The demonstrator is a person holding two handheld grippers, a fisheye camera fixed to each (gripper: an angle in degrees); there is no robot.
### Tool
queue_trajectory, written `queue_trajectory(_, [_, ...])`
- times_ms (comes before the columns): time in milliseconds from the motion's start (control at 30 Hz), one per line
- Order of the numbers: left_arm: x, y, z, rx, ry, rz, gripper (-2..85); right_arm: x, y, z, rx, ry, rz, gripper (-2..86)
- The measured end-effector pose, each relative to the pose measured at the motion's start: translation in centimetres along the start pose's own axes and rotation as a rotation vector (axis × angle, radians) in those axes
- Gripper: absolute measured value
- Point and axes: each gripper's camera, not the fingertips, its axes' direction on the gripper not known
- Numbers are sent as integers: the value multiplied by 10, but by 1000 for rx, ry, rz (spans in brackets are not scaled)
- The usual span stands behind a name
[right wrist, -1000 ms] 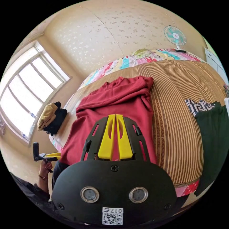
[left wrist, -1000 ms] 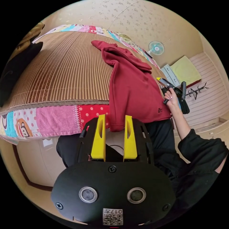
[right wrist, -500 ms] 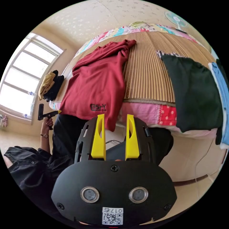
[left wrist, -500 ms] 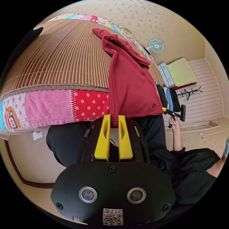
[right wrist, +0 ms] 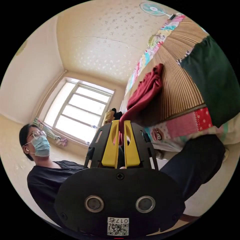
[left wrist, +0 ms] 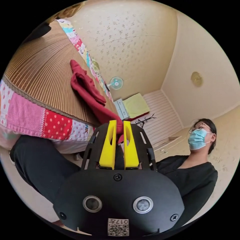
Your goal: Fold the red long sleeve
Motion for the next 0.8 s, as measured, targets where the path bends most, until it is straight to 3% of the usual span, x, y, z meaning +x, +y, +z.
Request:
queue_trajectory(100, [24,-8,-10,55,161,59,51,-58,0,-30,47,24,-149,24])
queue_trajectory(167, [35,-10,-10,75,155,68,51,-80,2,-44,99,52,-197,22])
queue_trajectory(367, [21,-18,25,111,-168,-68,51,0,-18,-17,97,199,65,24])
queue_trajectory(633, [-22,-114,84,253,-311,-153,51,39,-106,68,204,296,7,28])
queue_trajectory(800, [-59,-196,142,297,-463,-183,52,103,-187,156,233,469,44,32])
